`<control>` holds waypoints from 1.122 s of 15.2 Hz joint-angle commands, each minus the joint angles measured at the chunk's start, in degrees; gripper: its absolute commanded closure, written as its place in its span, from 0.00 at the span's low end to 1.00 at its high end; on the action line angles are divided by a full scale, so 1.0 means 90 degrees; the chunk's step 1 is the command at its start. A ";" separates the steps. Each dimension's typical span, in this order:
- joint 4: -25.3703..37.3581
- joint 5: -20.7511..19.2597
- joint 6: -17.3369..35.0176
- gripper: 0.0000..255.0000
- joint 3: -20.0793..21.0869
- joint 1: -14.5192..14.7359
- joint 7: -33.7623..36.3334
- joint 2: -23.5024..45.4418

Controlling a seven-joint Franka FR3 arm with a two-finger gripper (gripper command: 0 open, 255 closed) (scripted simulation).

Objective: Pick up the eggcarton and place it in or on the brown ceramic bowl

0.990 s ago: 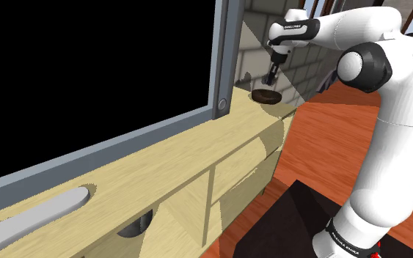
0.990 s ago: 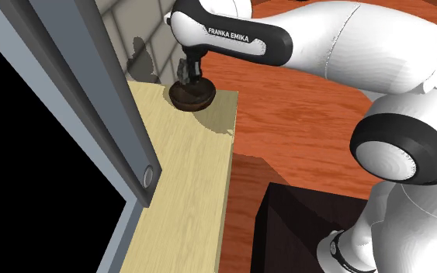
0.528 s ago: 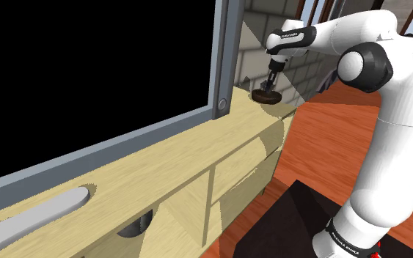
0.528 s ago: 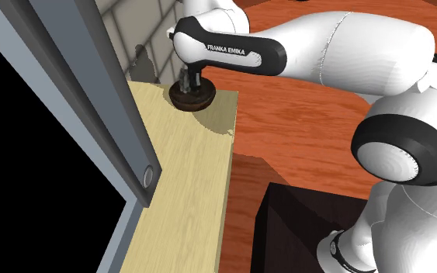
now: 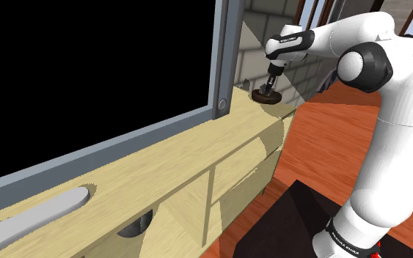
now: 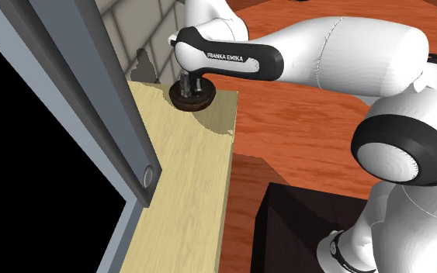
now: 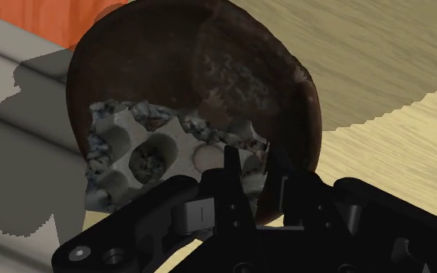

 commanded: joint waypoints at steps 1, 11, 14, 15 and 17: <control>-0.0002 0.0000 0.0004 1.00 0.0000 0.0000 0.0000 -0.0001; 0.0231 -0.0084 -0.0358 0.00 -0.0022 0.0018 0.0053 -0.0146; 0.0477 -0.0142 -0.0694 0.00 -0.0037 0.0026 0.0092 -0.0248; 0.0476 -0.0143 -0.0693 0.00 -0.0038 0.0027 0.0092 -0.0249; 0.0477 -0.0142 -0.0694 0.00 -0.0038 0.0026 0.0092 -0.0248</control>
